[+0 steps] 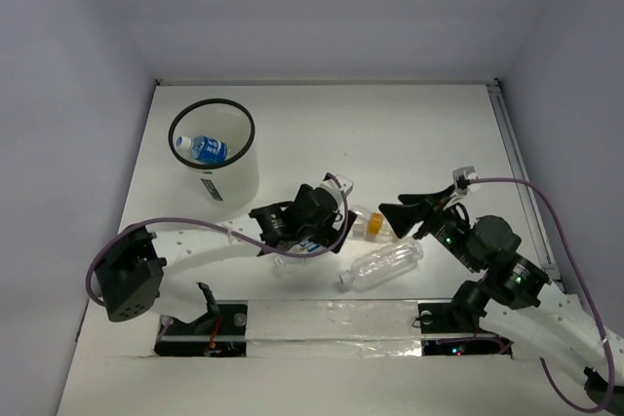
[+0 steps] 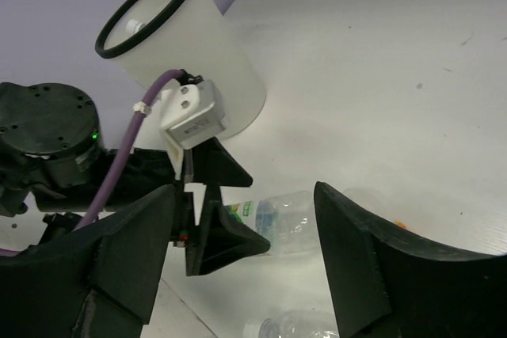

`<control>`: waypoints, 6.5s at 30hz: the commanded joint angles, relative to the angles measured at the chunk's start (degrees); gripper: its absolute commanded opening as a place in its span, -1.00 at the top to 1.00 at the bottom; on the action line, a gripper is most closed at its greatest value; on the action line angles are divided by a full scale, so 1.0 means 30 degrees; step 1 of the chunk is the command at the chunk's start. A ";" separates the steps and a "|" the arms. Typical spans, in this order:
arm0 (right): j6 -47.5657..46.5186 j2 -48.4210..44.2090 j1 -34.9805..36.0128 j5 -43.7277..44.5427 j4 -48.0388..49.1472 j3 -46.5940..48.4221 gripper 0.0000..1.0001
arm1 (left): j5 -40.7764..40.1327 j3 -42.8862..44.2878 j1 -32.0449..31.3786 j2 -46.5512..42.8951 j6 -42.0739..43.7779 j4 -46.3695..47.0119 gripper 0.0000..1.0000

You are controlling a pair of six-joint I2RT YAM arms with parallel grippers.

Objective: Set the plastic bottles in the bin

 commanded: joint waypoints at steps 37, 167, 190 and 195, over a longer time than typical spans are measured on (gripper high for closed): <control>0.0031 0.1171 0.0120 -0.1933 0.3212 -0.0676 -0.46 | -0.6280 0.5767 0.1274 -0.6589 -0.0395 0.0844 0.07; -0.7001 1.8950 -0.0150 -0.2371 -0.0639 1.9798 0.03 | 0.1924 -0.1788 1.3203 -2.1269 -0.0480 0.1088 0.11; -0.8258 3.7112 0.2725 -0.5537 0.5764 3.8695 0.01 | -0.2419 -0.1700 1.3554 -2.3409 -0.0510 0.0501 0.16; -0.8902 3.7822 0.2727 -0.5041 0.5908 3.8204 -0.04 | -0.2272 -0.1758 1.3730 -2.3322 -0.0568 0.0530 0.16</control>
